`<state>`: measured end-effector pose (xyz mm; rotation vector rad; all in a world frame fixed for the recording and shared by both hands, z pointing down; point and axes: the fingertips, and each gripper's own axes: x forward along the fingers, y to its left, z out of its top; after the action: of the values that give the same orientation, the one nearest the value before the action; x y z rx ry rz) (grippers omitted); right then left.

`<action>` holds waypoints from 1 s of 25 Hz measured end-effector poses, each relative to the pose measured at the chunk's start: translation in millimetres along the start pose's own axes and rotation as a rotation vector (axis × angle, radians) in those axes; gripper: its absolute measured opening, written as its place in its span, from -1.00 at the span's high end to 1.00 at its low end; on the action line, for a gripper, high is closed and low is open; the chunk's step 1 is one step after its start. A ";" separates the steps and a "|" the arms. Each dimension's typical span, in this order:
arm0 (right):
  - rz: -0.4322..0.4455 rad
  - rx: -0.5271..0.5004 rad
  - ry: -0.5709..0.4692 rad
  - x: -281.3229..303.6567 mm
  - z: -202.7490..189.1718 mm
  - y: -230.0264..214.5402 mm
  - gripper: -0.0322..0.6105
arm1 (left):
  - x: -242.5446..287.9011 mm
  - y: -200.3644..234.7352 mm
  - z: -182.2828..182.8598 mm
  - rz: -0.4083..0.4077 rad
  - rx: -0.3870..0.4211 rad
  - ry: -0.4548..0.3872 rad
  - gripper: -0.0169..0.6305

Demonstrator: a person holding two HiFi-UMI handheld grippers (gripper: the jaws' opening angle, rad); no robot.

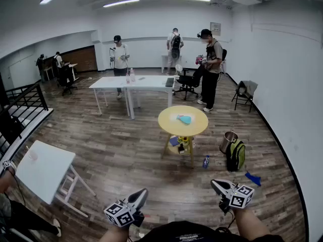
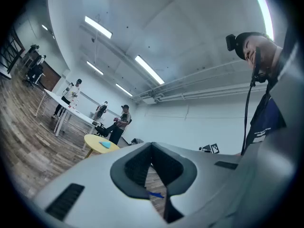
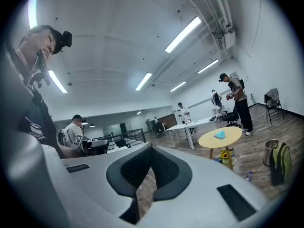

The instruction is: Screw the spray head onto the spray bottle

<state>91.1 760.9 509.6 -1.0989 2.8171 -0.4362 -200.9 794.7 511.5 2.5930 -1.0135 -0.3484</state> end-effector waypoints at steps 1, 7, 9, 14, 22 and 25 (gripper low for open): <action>-0.001 0.000 0.002 -0.7 -0.8 0.8 0.86 | -1.3 -0.8 -1.2 0.001 -0.004 0.001 0.91; 0.000 -0.002 0.011 7.4 -6.7 2.5 0.86 | -3.5 5.4 -5.5 0.001 -0.014 0.005 0.91; 0.001 -0.004 0.014 13.3 -6.4 2.9 0.86 | -3.6 9.5 -1.5 0.003 -0.017 0.006 0.91; 0.000 -0.011 0.017 21.5 -4.6 4.7 0.86 | -6.5 18.5 1.7 0.006 -0.020 0.001 0.91; -0.022 -0.003 0.016 31.3 -5.5 1.8 0.85 | -7.6 25.4 -0.1 0.001 -0.036 0.000 0.91; -0.028 -0.009 0.024 41.3 -5.3 5.4 0.85 | -11.7 33.0 5.8 0.000 -0.044 -0.001 0.91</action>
<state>56.1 738.0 514.1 -1.1440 2.8300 -0.4424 -231.4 778.8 520.3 2.5542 -0.9948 -0.3678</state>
